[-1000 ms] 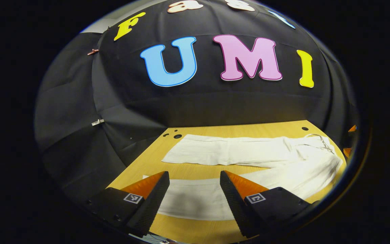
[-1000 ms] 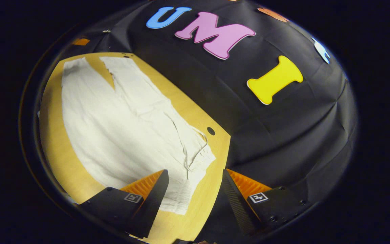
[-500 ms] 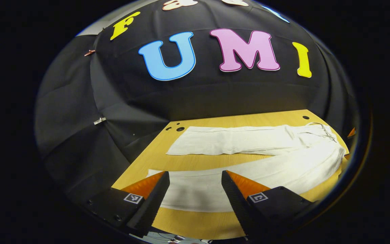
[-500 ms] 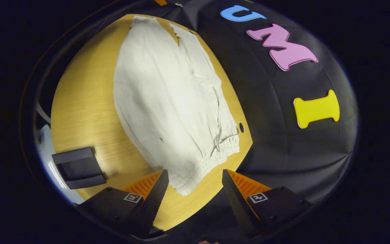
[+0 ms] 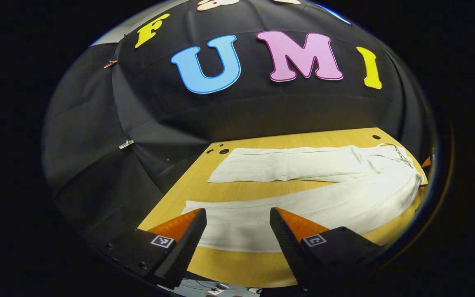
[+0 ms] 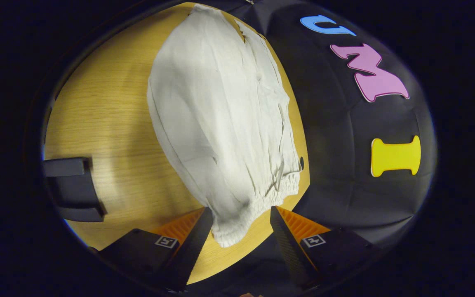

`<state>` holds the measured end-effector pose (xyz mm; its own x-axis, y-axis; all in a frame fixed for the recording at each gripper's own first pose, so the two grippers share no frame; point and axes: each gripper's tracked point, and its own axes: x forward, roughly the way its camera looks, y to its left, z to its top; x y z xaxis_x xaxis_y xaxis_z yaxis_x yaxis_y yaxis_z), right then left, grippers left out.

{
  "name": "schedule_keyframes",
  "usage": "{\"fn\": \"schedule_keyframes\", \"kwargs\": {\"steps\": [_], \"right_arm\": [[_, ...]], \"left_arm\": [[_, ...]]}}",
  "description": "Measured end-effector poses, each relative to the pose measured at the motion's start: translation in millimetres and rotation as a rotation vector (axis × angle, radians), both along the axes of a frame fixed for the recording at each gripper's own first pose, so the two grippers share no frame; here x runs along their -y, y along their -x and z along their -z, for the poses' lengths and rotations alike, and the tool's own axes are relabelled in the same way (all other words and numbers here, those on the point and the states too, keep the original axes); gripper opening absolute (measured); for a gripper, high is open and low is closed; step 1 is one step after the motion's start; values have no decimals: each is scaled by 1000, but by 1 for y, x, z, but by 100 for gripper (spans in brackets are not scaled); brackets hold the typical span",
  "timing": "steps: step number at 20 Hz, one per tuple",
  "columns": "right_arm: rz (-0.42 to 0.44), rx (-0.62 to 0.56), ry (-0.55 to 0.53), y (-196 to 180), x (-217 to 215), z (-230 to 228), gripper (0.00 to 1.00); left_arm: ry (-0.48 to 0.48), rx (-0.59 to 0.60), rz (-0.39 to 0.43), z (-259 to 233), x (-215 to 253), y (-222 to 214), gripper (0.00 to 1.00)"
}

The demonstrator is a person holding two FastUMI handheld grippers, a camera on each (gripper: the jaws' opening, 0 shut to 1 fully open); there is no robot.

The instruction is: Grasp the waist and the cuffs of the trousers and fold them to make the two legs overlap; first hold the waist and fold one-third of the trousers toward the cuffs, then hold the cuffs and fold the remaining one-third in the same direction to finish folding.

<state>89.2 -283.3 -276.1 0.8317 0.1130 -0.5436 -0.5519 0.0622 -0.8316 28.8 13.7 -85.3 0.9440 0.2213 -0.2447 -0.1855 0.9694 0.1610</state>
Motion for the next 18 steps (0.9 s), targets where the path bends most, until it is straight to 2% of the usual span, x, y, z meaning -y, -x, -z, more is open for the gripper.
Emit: {"fn": "schedule_keyframes", "kwargs": {"steps": [2, 4, 6, 7, 9, 10, 12, 13, 14, 15, 16, 18], "right_arm": [[-13, 20, 29, -5, -5, 0, 93], [-7, -15, 35, -10, -4, 7, 91], [-4, -43, 38, -14, -4, 10, 77], [1, -65, 37, -11, -4, 12, 76], [10, -138, 36, -5, -5, 22, 64], [10, -156, 49, -3, -3, 23, 47], [-6, -174, 84, -4, -5, 27, 22], [2, -180, 92, -3, -5, 25, 21], [9, -197, 80, -12, 9, 36, 13], [35, -226, 71, 1, -3, 25, 10], [55, -269, 47, -2, -7, 31, 7], [93, -340, 19, -4, -8, 29, 5]], "left_arm": [[5, -9, -10, 7, -3, 1, 98], [15, -31, -17, 17, -7, 5, 98], [5, -54, -25, 29, -14, 9, 98], [-10, -57, -28, 33, -19, 10, 98], [-47, -84, -25, 45, -28, 14, 98], [-60, -99, -21, 52, -33, 16, 98], [-66, -140, -9, 67, -42, 18, 98], [-68, -160, -1, 75, -47, 20, 97], [-72, -175, 3, 80, -56, 21, 97], [-80, -193, 9, 87, -65, 21, 97], [-109, -202, 15, 91, -76, 21, 97], [-278, -209, -1, 89, -118, 17, 97]]}}
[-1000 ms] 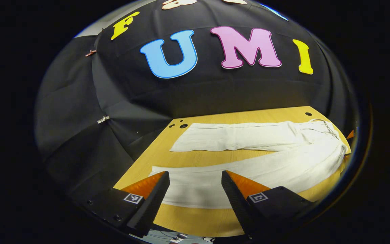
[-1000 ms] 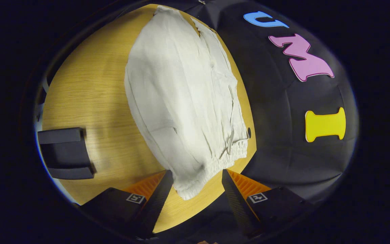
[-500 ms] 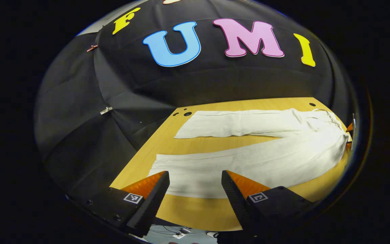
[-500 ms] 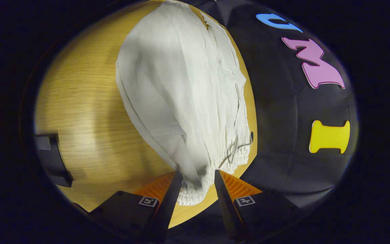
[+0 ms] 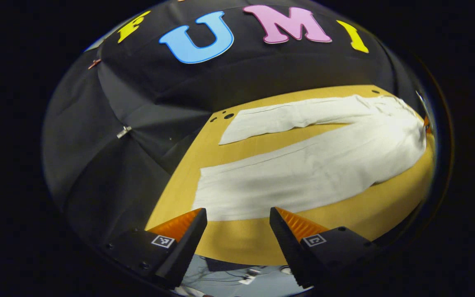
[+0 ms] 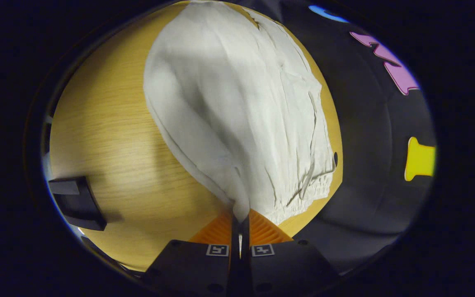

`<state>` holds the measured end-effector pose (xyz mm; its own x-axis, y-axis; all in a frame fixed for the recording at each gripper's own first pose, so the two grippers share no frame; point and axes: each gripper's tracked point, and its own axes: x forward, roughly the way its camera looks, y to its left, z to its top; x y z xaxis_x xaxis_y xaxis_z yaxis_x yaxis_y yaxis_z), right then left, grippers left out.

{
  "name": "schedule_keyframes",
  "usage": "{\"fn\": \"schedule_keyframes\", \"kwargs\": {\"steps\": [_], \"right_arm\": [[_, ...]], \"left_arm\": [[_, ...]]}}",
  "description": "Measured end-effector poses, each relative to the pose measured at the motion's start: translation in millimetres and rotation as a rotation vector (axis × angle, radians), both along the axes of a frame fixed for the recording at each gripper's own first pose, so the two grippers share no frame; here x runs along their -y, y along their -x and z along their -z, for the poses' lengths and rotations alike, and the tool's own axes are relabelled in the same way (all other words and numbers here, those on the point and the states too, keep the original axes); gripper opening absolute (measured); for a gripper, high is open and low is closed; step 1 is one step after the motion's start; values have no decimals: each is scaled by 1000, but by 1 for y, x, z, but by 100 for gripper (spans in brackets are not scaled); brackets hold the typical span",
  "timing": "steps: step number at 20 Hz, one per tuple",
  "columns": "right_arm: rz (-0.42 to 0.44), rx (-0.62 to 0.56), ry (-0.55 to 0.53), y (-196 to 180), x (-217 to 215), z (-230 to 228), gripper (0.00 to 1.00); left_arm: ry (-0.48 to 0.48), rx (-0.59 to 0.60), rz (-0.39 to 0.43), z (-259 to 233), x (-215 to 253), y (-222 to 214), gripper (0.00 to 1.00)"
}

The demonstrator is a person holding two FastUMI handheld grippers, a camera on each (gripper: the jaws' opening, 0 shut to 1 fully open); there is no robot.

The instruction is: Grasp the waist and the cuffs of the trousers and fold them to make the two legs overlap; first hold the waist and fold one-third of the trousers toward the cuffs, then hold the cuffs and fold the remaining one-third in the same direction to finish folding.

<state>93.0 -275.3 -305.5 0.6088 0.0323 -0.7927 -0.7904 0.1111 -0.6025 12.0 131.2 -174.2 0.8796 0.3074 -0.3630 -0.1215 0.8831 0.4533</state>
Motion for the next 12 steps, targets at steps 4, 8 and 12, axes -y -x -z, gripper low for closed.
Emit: {"fn": "schedule_keyframes", "kwargs": {"steps": [4, 8, 12], "right_arm": [[-6, -49, 34, 3, -1, 0, 5], [-10, -62, 69, 3, -3, -1, 5], [-8, -57, 92, 3, -3, -1, 5]], "left_arm": [[-272, -122, 112, 22, -59, -16, 96], [-413, -313, 282, 62, -83, -23, 97], [-590, -371, 441, 64, -84, -57, 93]]}}
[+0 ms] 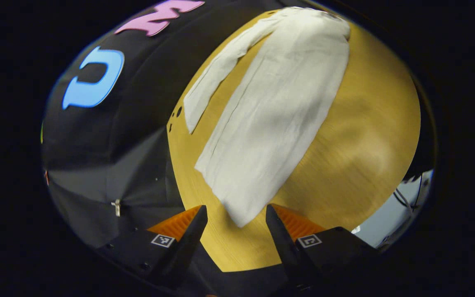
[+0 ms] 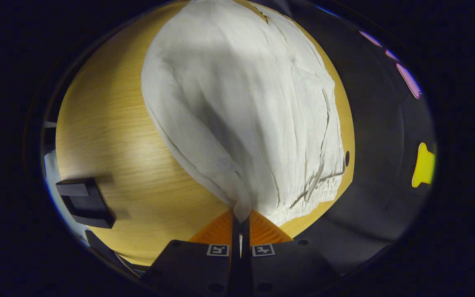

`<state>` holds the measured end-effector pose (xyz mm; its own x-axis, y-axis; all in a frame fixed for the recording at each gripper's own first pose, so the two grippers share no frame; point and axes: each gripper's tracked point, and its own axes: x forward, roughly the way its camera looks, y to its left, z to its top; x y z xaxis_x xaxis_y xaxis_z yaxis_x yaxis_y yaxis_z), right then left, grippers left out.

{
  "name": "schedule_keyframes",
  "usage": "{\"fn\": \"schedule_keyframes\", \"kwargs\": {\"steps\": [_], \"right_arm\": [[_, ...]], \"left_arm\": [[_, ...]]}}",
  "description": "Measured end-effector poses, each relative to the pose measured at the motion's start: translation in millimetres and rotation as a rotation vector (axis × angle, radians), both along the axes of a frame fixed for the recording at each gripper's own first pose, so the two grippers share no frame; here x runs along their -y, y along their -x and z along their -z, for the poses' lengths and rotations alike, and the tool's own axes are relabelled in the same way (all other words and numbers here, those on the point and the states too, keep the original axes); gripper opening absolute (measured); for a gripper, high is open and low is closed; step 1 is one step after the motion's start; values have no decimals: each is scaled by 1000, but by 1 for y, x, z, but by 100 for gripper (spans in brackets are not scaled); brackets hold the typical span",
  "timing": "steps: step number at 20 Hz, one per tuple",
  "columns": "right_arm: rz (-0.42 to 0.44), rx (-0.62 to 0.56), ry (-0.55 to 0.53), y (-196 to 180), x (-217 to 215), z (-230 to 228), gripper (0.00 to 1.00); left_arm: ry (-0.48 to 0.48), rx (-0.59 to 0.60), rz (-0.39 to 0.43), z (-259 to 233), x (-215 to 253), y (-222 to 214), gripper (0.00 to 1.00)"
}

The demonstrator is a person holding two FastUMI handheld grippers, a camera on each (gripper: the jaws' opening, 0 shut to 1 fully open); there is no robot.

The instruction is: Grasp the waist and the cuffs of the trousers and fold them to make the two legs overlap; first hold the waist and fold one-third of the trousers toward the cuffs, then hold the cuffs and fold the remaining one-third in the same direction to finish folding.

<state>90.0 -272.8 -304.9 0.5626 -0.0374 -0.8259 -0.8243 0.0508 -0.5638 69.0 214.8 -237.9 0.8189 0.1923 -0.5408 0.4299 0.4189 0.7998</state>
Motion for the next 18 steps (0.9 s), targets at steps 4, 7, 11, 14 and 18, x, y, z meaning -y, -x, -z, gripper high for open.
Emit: {"fn": "schedule_keyframes", "kwargs": {"steps": [4, 7, 11, 14, 18], "right_arm": [[-8, 6, 12, 1, 0, 0, 5], [-5, 6, 19, 0, 0, 0, 5], [-17, 14, 29, 1, 0, 0, 5], [-16, 10, 22, 1, 0, -1, 5], [-82, 71, 8, 2, 0, -6, 5]], "left_arm": [[-107, -157, 182, 2, 22, -1, 69], [-44, -273, 162, 5, 23, 6, 60], [4, -386, 133, 4, 32, 5, 41], [-43, -388, 165, 9, 27, 0, 15], [-16, -298, 129, 8, 27, -1, 6]]}}
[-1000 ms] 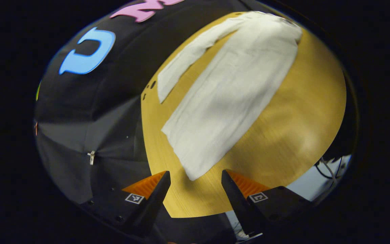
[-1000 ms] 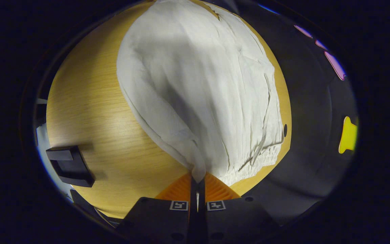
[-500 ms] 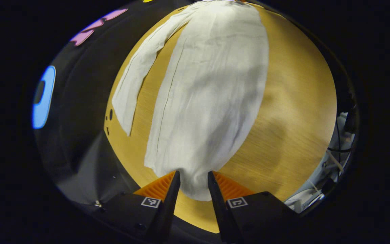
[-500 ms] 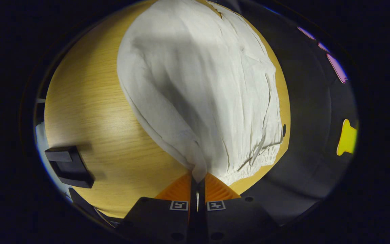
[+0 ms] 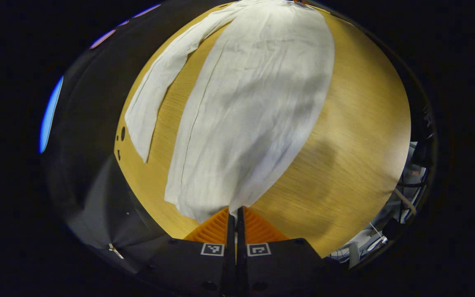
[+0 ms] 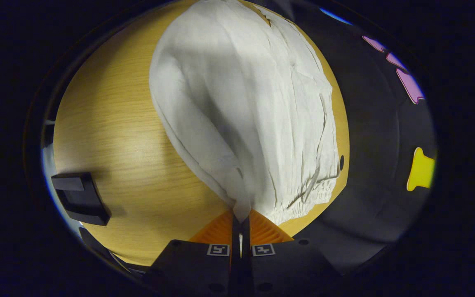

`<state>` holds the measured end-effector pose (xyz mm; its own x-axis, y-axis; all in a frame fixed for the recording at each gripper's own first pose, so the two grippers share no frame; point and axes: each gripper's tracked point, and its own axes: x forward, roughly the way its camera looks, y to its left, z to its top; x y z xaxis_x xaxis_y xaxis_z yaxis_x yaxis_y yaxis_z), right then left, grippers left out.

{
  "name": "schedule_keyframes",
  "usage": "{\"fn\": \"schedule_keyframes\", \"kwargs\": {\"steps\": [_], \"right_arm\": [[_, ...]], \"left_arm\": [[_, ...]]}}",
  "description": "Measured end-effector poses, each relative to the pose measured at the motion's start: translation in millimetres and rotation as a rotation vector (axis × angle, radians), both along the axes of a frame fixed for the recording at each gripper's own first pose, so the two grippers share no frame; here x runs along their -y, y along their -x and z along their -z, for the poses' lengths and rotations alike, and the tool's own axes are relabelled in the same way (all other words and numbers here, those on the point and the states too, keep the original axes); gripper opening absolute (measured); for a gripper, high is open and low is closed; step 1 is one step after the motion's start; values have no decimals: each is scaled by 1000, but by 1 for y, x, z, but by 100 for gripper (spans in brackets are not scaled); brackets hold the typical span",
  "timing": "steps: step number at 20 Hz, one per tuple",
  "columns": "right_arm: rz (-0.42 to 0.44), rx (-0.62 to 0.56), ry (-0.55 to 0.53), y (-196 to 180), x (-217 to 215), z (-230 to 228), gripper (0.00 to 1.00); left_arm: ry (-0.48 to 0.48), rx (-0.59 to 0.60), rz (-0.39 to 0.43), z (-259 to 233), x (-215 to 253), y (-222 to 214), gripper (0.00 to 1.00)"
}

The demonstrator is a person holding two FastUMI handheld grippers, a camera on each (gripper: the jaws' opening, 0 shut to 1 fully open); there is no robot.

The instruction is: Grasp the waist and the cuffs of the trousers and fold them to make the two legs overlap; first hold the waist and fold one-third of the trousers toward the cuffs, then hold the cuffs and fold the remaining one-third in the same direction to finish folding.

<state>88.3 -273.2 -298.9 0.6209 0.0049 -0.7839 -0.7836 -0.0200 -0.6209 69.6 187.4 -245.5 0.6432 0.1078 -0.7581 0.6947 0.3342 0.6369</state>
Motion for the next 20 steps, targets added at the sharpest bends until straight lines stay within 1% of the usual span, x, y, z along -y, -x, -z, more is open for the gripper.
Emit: {"fn": "schedule_keyframes", "kwargs": {"steps": [2, 3, 5, 7, 9, 11, 14, 18, 20], "right_arm": [[-9, 37, -9, 1, 0, -8, 5], [5, 53, -34, -1, 0, -15, 5], [58, 85, -90, -8, 2, -30, 5], [94, 130, -134, -18, -1, -47, 5], [109, 195, -193, -32, -10, -68, 5], [127, 247, -258, -48, -18, -87, 5], [196, 285, -334, -71, -20, -107, 5], [295, 329, -445, -112, -27, -133, 5], [348, 339, -505, -140, -33, -142, 5]], "left_arm": [[50, 63, -46, -3, -1, 0, 5], [75, 100, -75, -5, -1, 1, 6], [119, 177, -114, -18, -1, 3, 6], [142, 255, -135, -37, -1, 2, 5], [140, 384, -136, -71, 0, -7, 5], [169, 476, -166, -98, 0, -19, 5], [216, 549, -205, -130, 7, -39, 5], [289, 629, -247, -172, 11, -86, 5], [318, 660, -249, -192, 18, -114, 5]]}}
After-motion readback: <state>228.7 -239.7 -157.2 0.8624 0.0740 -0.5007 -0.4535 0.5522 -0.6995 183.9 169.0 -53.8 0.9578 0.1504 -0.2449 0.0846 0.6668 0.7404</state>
